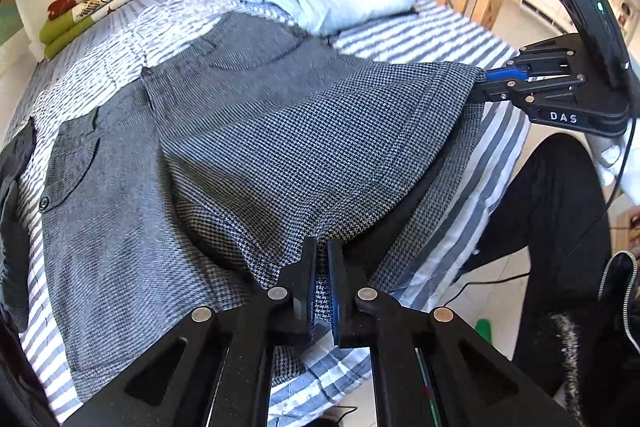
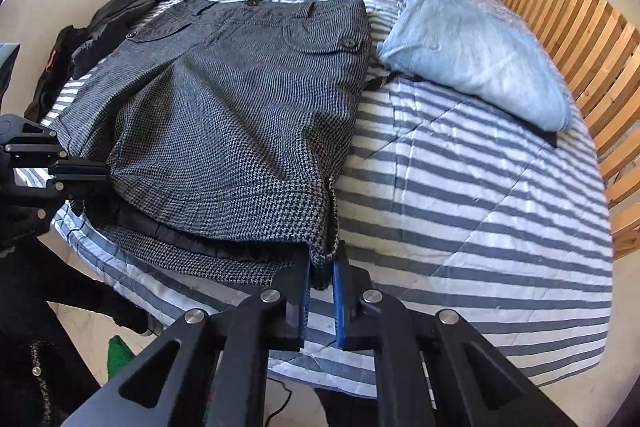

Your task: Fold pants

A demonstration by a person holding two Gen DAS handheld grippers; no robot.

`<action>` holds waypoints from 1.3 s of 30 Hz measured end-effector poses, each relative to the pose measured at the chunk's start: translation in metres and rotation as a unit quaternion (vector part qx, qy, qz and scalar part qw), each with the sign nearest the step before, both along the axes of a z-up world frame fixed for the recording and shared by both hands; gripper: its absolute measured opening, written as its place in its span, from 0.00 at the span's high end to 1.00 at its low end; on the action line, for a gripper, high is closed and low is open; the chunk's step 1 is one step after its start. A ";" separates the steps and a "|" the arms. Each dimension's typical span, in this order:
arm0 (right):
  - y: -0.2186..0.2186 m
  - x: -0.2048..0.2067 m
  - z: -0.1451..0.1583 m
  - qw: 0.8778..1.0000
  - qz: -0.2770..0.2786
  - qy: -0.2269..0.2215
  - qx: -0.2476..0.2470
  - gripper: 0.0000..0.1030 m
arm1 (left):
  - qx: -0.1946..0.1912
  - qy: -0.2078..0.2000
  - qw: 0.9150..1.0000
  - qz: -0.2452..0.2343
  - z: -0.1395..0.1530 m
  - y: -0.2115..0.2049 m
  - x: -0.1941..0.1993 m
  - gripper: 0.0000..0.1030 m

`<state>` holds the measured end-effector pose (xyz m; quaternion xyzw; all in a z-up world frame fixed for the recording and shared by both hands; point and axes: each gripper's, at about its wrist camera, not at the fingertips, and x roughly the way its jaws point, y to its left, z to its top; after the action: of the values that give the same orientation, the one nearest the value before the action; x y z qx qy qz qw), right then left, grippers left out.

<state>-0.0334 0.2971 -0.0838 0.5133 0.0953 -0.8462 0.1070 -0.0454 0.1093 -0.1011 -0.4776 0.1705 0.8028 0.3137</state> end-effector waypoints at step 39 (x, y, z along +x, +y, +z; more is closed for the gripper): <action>-0.044 -0.048 0.018 0.993 0.032 -0.051 -0.099 0.78 | 0.025 -0.104 0.994 0.035 -0.037 -0.020 -0.035 0.81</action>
<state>-0.0814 0.2534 -0.0660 0.5394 0.0216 -0.8203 0.1888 -0.0800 0.0890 -0.1384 -0.5559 0.1006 0.7635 0.3130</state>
